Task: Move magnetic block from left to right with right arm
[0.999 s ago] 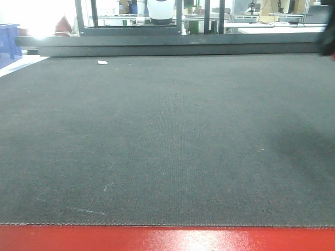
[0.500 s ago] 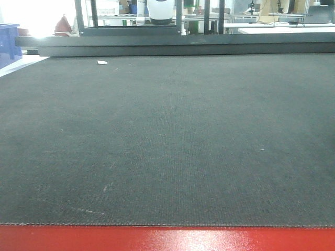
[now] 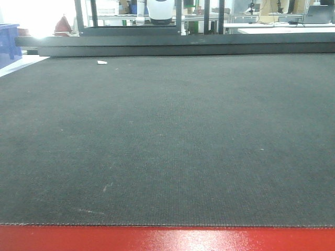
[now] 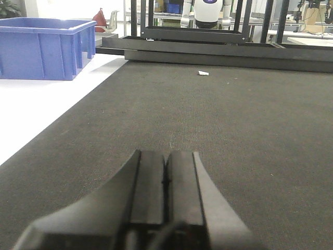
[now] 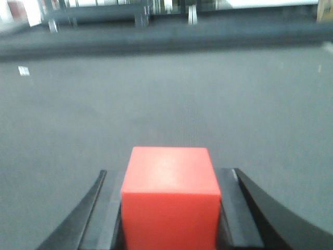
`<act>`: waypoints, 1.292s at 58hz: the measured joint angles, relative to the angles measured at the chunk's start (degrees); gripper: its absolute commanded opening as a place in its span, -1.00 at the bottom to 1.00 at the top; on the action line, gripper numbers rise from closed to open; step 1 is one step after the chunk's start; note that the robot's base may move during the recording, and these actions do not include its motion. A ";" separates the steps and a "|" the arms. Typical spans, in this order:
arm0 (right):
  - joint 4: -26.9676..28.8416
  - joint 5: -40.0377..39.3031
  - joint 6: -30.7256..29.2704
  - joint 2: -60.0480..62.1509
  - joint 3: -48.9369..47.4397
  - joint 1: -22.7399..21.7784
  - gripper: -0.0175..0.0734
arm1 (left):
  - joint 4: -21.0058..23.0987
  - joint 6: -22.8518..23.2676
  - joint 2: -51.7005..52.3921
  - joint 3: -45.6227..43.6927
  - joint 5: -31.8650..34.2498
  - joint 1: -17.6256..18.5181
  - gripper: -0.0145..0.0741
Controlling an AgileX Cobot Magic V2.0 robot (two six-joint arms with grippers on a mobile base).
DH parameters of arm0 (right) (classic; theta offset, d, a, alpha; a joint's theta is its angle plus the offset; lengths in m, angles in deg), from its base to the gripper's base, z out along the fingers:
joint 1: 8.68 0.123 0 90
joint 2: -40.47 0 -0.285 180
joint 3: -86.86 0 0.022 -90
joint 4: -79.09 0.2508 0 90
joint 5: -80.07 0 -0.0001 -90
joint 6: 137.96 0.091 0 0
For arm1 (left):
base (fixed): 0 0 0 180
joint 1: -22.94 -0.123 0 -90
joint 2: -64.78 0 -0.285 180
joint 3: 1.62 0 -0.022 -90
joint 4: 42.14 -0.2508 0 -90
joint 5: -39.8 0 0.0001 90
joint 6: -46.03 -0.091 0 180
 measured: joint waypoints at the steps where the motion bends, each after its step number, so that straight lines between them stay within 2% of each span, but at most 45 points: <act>1: 0.00 0.00 0.00 0.38 0.00 0.00 -0.01 | 0.00 0.00 0.00 0.00 0.00 0.00 -0.94; 22: -0.30 -0.31 -0.12 5.86 0.00 0.00 -0.01 | 0.00 0.00 0.00 0.00 0.00 0.00 -0.94; 40: -8.81 -0.79 -0.12 5.95 0.00 0.00 -0.01 | 0.00 0.00 0.00 0.00 0.00 0.00 -0.94; 75: -9.27 -0.92 -0.22 5.95 0.00 0.00 -0.01 | 0.00 0.00 0.00 0.00 0.00 0.00 -0.94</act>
